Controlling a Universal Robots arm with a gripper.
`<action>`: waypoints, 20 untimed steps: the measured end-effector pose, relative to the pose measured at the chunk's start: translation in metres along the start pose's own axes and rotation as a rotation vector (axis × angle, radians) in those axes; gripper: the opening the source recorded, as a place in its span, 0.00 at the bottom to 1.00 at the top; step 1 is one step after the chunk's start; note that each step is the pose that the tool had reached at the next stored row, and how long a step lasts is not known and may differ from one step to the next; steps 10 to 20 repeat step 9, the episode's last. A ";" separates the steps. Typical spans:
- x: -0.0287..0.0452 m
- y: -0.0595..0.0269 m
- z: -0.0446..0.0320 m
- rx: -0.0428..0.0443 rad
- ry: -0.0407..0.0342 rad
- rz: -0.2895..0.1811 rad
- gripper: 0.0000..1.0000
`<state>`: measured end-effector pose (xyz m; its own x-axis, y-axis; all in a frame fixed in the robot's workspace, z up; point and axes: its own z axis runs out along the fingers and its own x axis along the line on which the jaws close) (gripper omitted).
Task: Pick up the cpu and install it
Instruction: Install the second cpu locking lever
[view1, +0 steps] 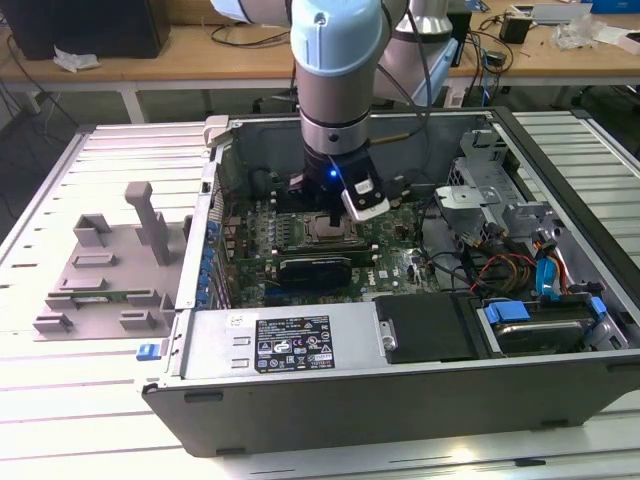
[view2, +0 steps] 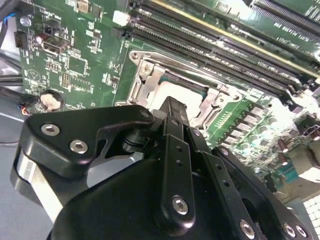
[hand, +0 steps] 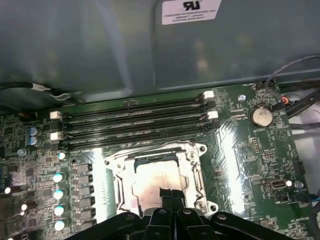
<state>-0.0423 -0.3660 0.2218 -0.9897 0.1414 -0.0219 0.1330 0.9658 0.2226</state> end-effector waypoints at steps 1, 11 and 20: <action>0.0002 0.0017 0.0004 -0.0001 0.0000 0.000 0.11; 0.0003 0.0024 0.0006 -0.0001 0.0000 0.000 0.11; 0.0003 0.0024 0.0006 -0.0001 0.0000 0.000 0.11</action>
